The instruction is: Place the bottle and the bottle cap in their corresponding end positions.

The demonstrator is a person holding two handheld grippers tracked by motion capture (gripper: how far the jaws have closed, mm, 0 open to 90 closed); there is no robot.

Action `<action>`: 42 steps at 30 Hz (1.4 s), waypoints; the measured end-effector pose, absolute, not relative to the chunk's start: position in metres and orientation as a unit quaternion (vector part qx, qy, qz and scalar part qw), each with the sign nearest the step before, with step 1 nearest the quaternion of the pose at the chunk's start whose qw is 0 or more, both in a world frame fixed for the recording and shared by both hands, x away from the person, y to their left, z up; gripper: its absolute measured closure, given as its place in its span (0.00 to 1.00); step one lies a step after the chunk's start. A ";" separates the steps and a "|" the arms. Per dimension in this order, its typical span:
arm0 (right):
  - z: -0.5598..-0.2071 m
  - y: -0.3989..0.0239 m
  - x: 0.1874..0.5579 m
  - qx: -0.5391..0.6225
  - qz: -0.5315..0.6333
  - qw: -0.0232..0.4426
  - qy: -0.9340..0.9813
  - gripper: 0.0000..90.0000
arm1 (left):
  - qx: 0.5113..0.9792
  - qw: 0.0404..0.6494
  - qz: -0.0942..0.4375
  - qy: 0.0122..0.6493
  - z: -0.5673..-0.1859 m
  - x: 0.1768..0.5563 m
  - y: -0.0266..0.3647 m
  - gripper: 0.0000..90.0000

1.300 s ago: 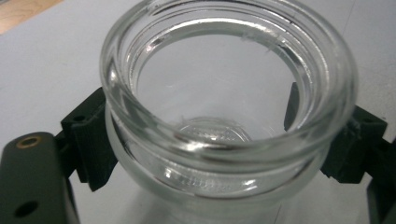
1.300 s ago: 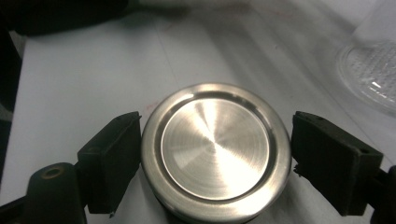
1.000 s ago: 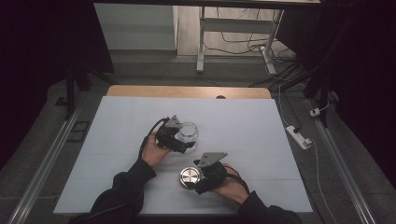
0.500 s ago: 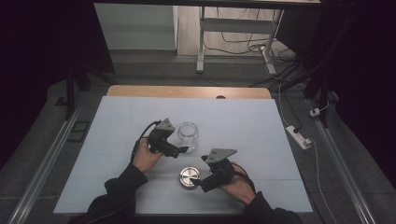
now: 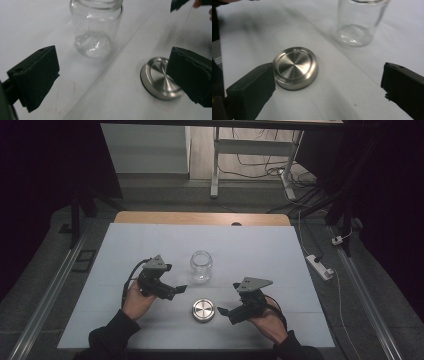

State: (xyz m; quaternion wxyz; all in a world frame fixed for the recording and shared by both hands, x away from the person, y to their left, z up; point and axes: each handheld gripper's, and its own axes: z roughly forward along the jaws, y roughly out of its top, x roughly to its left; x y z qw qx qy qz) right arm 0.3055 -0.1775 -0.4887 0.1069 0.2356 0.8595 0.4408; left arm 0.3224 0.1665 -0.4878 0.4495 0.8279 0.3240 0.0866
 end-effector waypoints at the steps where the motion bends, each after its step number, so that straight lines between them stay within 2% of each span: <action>1: -0.488 -0.181 0.305 0.240 0.440 0.111 0.858 0.00 | 0.824 0.454 0.085 0.328 -0.488 0.317 0.170 0.00; 8: -0.486 -0.204 0.299 0.265 0.435 0.130 0.851 0.00 | 0.818 0.451 0.088 0.346 -0.491 0.286 0.194 0.00; 23: -0.482 -0.270 0.278 0.336 0.445 0.173 0.812 0.00 | 0.797 0.430 0.138 0.401 -0.500 0.225 0.241 0.00; 32: -0.488 -0.307 0.263 0.397 0.445 0.159 0.787 0.00 | 0.782 0.421 0.132 0.441 -0.514 0.202 0.267 0.00; 42: -0.494 -0.319 0.252 0.422 0.408 0.161 0.793 0.00 | 0.774 0.392 0.130 0.479 -0.523 0.185 0.280 0.00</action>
